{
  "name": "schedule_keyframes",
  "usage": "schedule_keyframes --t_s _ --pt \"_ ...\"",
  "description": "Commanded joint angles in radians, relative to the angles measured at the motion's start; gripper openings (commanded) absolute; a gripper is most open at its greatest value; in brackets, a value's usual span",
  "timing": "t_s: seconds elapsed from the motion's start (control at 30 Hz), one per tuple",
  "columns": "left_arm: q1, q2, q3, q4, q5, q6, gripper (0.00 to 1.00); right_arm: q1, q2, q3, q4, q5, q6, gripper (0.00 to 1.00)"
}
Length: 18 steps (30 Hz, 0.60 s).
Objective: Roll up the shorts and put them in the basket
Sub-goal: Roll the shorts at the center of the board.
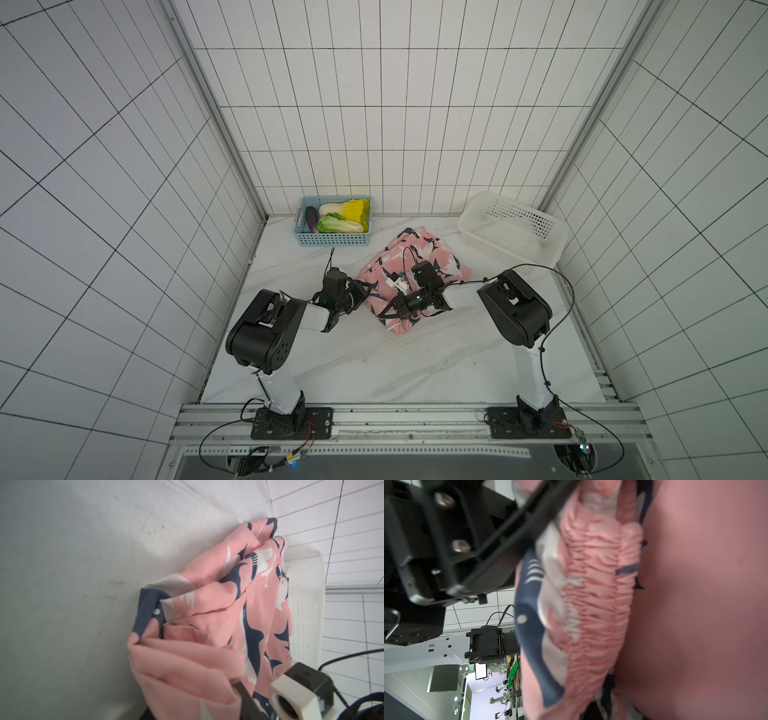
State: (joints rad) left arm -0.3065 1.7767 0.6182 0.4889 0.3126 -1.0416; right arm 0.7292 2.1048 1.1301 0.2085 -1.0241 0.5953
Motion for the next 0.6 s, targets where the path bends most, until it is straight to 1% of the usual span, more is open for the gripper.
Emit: schedule_keyframes --t_s 0.0,0.03,0.1,0.13,0.2,0.3,0.37,0.4,0.47,0.5,0.57 --pt "0.016 0.023 0.056 -0.031 0.021 0.007 0.07 -0.017 0.003 -0.036 -0.047 0.005 -0.016 0.05" --pt "0.017 0.016 0.071 -0.063 0.023 0.018 0.0 -0.021 -0.013 -0.036 -0.078 0.022 -0.032 0.11" --pt "0.014 -0.01 0.098 -0.147 0.004 0.04 0.0 -0.025 -0.053 -0.026 -0.182 0.086 -0.095 0.22" --pt "0.011 -0.028 0.115 -0.199 -0.011 0.055 0.0 -0.025 -0.09 -0.023 -0.261 0.138 -0.143 0.28" --pt "0.002 -0.057 0.15 -0.302 -0.034 0.087 0.0 -0.019 -0.16 -0.013 -0.426 0.29 -0.238 0.36" --pt "-0.015 -0.087 0.178 -0.41 -0.071 0.113 0.0 0.011 -0.28 -0.002 -0.623 0.572 -0.346 0.43" --pt "-0.024 -0.095 0.192 -0.462 -0.088 0.115 0.0 0.058 -0.348 0.015 -0.712 0.759 -0.409 0.47" --pt "-0.027 -0.097 0.198 -0.485 -0.095 0.114 0.0 0.087 -0.37 0.027 -0.742 0.833 -0.43 0.5" --pt "-0.035 -0.098 0.215 -0.529 -0.107 0.111 0.0 0.156 -0.401 0.056 -0.783 0.972 -0.469 0.51" --pt "-0.039 -0.099 0.224 -0.552 -0.115 0.111 0.0 0.189 -0.409 0.068 -0.789 1.033 -0.481 0.54" --pt "-0.049 -0.099 0.251 -0.606 -0.132 0.116 0.0 0.266 -0.417 0.088 -0.771 1.144 -0.503 0.64"
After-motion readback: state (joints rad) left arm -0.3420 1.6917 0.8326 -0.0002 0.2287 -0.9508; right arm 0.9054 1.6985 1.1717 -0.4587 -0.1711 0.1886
